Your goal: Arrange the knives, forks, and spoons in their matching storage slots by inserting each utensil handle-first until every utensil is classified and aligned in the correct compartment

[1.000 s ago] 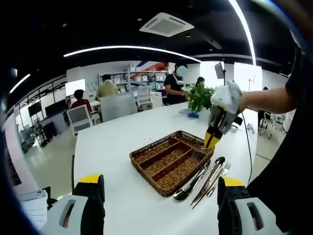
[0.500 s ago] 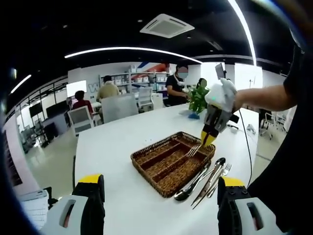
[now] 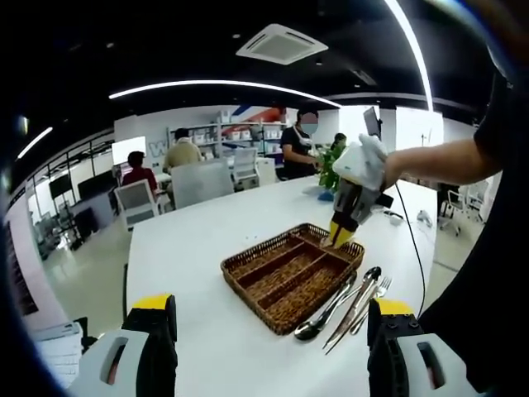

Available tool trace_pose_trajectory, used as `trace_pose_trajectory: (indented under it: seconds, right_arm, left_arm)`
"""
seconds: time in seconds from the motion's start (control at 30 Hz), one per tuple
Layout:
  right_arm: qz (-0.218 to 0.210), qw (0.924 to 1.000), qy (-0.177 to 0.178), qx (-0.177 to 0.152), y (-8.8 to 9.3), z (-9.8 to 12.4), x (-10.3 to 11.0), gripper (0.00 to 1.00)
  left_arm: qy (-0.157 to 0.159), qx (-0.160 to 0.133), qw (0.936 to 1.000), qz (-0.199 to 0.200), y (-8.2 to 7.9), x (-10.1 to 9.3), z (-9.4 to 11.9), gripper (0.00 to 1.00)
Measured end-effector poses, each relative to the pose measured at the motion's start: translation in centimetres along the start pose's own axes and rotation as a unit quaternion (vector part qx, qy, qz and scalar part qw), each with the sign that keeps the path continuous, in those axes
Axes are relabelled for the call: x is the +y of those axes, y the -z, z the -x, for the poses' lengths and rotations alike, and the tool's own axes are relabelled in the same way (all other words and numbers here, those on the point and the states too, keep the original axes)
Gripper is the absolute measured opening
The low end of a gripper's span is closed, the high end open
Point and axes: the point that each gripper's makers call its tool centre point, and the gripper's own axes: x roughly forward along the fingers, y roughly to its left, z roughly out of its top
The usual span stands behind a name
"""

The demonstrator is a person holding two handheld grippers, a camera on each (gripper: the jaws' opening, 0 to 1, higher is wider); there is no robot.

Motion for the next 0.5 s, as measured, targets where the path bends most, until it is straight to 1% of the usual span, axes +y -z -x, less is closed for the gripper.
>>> trace_pose_trajectory:
  seconds: [0.17,0.5]
  right_arm:
    - [-0.001,1.0000,0.004,0.005,0.1,0.0,-0.4,0.00]
    - [-0.001,0.9998,0.011,0.017,-0.3,0.1,-2.0,0.00]
  left_arm:
    - [-0.002,-0.001,1.0000,0.002,0.0,-0.1,0.1,1.00]
    - [-0.002,-0.002,1.0000,0.005,0.0,-0.3,-0.1,1.00]
